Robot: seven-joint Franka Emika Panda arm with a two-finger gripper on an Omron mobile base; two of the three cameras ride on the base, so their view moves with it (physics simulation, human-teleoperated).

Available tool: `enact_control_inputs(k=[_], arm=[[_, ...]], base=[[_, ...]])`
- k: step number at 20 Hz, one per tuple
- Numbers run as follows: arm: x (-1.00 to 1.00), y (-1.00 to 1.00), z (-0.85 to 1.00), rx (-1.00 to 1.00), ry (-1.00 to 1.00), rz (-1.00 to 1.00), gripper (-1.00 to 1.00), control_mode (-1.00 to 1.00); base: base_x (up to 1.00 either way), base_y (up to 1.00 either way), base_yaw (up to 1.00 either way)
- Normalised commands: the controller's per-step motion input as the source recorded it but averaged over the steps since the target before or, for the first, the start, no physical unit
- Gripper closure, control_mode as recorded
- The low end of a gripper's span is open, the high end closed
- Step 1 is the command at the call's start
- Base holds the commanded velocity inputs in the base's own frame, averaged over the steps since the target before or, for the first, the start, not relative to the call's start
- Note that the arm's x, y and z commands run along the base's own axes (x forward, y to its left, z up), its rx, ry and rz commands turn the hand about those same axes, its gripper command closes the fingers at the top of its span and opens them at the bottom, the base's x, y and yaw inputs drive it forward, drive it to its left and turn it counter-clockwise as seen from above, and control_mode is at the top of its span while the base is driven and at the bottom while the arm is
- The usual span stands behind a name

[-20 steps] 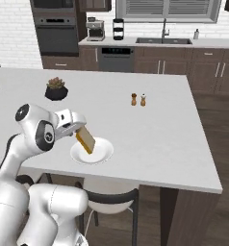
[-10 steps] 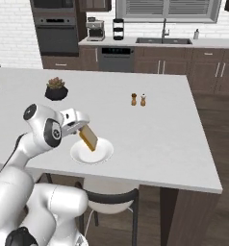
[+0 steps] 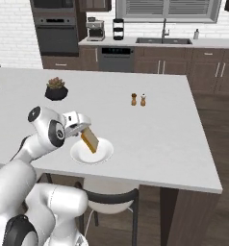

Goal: Start the toaster. Once the lever pops up, take the bread to the plate on the dining counter.

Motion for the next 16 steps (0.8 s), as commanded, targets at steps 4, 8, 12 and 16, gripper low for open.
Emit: enact_control_inputs(k=[4,8,12,16], arm=[[0.12,0.00,-0.19,0.00,0.01,0.00,1.00,-1.00],[0.22,0.00,-0.22,0.00,0.02,0.00,1.00,-1.00],[0.26,0.00,-0.18,0.00,0.03,0.00,1.00,-1.00],[0.28,0.00,-0.13,0.00,0.04,0.00,1.00,-1.00]], base=[[0.00,0.00,0.00],[0.00,0.00,0.00],[0.00,0.00,0.00],[0.00,0.00,0.00]])
